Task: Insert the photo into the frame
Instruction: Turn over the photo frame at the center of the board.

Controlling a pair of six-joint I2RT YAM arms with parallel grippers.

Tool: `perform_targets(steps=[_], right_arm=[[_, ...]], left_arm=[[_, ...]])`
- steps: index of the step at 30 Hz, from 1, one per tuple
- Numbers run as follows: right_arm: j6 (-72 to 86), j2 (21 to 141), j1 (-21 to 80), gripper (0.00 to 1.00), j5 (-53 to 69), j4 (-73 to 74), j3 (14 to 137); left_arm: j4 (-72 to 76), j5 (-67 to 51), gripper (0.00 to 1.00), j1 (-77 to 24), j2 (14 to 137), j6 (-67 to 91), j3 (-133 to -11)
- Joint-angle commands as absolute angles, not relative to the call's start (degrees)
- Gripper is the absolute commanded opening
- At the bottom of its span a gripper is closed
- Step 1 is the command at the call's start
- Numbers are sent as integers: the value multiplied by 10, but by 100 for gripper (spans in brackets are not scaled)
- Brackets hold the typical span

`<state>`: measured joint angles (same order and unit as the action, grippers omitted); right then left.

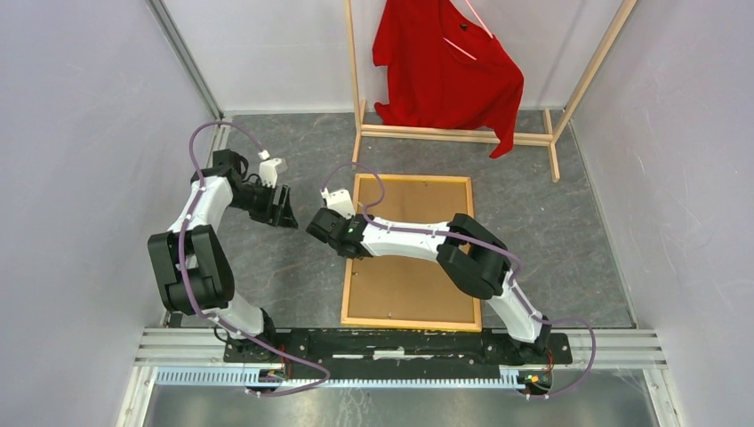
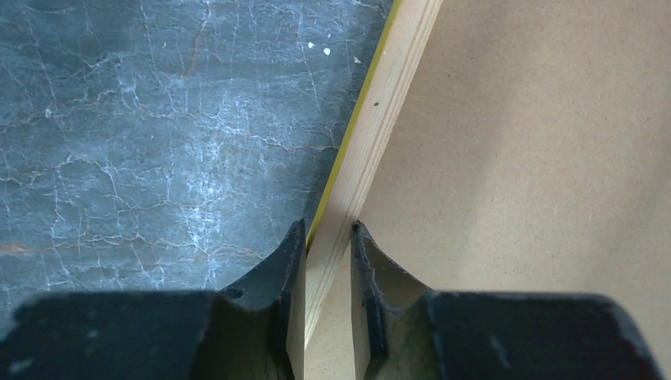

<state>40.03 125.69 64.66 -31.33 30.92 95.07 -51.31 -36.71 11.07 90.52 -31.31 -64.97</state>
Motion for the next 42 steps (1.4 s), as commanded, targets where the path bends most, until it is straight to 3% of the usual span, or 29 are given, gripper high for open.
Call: perform_targets(steps=[1, 3, 4, 14, 19, 42], right_arm=[[428, 1282, 649, 15, -320, 340, 978], [433, 1280, 648, 2, -322, 353, 985], [434, 1274, 648, 0, -318, 356, 989], [489, 1072, 648, 0, -221, 261, 876], [519, 1013, 644, 0, -182, 234, 878], [742, 957, 589, 0, 47, -73, 911]], left_arm=[[-531, -382, 77, 114, 886, -353, -643], [-537, -382, 77, 114, 882, -360, -641], [-542, -381, 77, 114, 881, -364, -641], [-569, -404, 75, 114, 863, -392, -624], [-572, -418, 75, 114, 851, -389, -613], [-572, -527, 71, 80, 765, -267, -741]])
